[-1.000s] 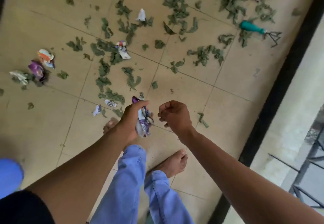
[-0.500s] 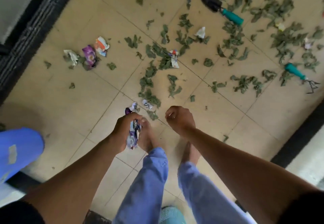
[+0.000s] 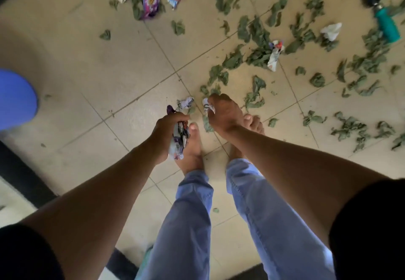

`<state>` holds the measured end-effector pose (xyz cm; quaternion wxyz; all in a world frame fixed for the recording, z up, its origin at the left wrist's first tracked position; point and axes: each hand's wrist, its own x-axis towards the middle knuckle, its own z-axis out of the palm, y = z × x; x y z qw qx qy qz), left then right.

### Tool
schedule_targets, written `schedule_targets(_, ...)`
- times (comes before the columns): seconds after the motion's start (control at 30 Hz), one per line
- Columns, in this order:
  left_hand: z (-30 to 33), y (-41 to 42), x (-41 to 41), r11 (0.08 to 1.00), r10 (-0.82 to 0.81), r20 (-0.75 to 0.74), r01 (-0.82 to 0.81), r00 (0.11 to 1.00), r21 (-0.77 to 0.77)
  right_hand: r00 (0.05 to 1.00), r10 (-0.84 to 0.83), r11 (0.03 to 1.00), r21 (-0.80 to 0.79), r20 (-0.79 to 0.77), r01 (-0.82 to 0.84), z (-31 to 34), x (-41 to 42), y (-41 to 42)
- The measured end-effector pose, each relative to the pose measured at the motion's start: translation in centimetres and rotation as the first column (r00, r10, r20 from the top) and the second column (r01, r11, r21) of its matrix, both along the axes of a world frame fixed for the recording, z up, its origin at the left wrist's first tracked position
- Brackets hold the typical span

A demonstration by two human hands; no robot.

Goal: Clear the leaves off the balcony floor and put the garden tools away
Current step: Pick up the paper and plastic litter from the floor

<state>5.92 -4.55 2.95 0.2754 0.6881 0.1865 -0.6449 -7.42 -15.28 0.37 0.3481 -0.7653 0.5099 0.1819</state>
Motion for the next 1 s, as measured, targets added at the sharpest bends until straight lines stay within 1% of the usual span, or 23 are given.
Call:
schedule_targets(0.03,-1.0,0.5,-0.2,1.000,0.009,0.029,-0.010,1.000,0.027,1.000,0.026,1.000,0.002,-0.011,-0.026,-0.7,0.1,0.2)
schedule_targets(0.07,-1.3,0.6,-0.3,0.999,0.024,0.023,-0.025,0.999,0.039,0.998,0.053,0.999,0.003,-0.020,-0.053,-1.5,0.1,0.3)
schedule_targets(0.13,-1.8,0.9,-0.2,0.996,0.083,-0.044,-0.083,0.996,0.016,0.995,0.099,0.995,-0.028,-0.027,-0.099,-2.8,0.5,0.5)
schedule_targets(0.17,-2.2,1.0,-0.3,0.993,0.119,-0.033,-0.118,0.992,0.027,0.993,0.114,0.992,-0.043,-0.040,-0.116,-3.3,0.7,0.6)
schedule_targets(0.27,-2.4,1.4,-1.3,0.977,0.214,-0.071,-0.214,0.974,0.004,0.984,0.136,0.985,-0.087,-0.114,-0.146,-4.5,1.4,0.8)
schedule_targets(0.37,-2.5,1.7,-2.3,0.973,0.231,-0.110,-0.230,0.967,0.027,0.972,0.150,0.977,-0.124,-0.181,-0.174,-4.8,1.6,0.6)
schedule_targets(0.47,-2.1,1.6,-2.2,0.974,0.226,-0.077,-0.225,0.971,0.020,0.971,0.144,0.984,-0.077,-0.190,-0.161,-4.0,1.3,0.0)
schedule_targets(0.5,-1.8,1.6,-2.4,0.969,0.247,-0.089,-0.247,0.965,0.013,0.978,0.107,0.991,-0.059,-0.182,-0.119,-3.3,1.1,-0.2)
schedule_targets(0.53,-1.5,1.6,-2.5,0.964,0.264,-0.095,-0.265,0.960,0.007,0.987,0.035,0.998,-0.037,-0.156,-0.041,-2.5,0.9,-0.5)
schedule_targets(0.6,-0.6,1.4,-2.6,0.945,0.326,-0.121,-0.328,0.938,0.000,0.987,-0.150,0.987,0.050,-0.060,0.153,-0.6,0.6,-0.7)
schedule_targets(0.67,0.2,1.3,-2.6,0.926,0.368,-0.151,-0.376,0.917,-0.028,0.949,-0.312,0.928,0.222,0.031,0.298,1.2,0.6,-0.8)
schedule_targets(0.73,0.9,0.6,-2.3,0.926,0.363,-0.150,-0.374,0.920,-0.057,0.884,-0.459,0.818,0.431,0.087,0.382,2.7,0.6,-1.0)
schedule_targets(0.8,1.6,-0.1,-1.8,0.922,0.357,-0.106,-0.369,0.928,-0.117,0.826,-0.550,0.727,0.558,0.125,0.400,4.1,1.1,-1.1)
schedule_targets(0.87,1.9,-0.9,-1.3,0.918,0.335,-0.121,-0.353,0.934,-0.180,0.775,-0.614,0.655,0.645,0.151,0.394,5.0,1.9,-0.3)
schedule_targets(0.9,2.0,-1.2,-1.1,0.923,0.321,-0.122,-0.339,0.939,-0.183,0.767,-0.619,0.653,0.654,0.169,0.382,5.3,2.3,0.1)
schedule_targets(0.93,2.2,-1.6,-0.8,0.937,0.304,-0.089,-0.314,0.949,-0.150,0.776,-0.601,0.681,0.631,0.192,0.371,5.2,2.5,0.6)
schedule_targets(1.0,1.8,-1.8,-0.4,0.956,0.281,-0.034,-0.283,0.959,-0.082,0.827,-0.523,0.766,0.541,0.207,0.348,4.7,3.0,1.2)
